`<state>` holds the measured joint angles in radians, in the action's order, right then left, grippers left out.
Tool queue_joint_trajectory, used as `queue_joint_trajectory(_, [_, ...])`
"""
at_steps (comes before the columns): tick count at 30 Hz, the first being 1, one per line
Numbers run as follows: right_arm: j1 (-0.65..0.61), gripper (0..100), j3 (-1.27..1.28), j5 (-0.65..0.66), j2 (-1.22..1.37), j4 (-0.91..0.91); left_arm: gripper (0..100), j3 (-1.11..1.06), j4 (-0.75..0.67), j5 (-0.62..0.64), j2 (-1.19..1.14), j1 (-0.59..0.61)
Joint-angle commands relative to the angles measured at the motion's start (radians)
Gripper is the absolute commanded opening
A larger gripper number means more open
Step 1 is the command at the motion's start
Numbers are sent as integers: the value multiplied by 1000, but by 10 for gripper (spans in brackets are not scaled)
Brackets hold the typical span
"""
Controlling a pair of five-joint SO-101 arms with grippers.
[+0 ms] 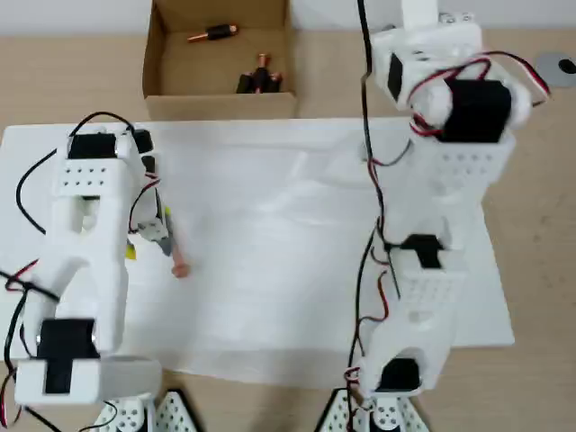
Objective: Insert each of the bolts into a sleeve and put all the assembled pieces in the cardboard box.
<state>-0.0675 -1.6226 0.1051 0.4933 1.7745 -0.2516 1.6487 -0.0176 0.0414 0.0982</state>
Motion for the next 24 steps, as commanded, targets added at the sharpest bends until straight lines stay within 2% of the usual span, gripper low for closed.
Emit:
queue_joint_trajectory(1, [18, 210, 33, 8, -130, 15, 175, 3, -57, -8, -53, -9])
queue_joint_trajectory(12, [15, 210, 513, 9, -420, 14, 175, -9, -164, 44, -85, -86])
queue_joint_trajectory(17, [15, 210, 561, 9, -469, 14, 175, -63, -232, 66, -87, -92])
queue_joint_trajectory(24, [15, 211, 559, 9, -521, 14, 175, -250, -448, 69, -85, -110])
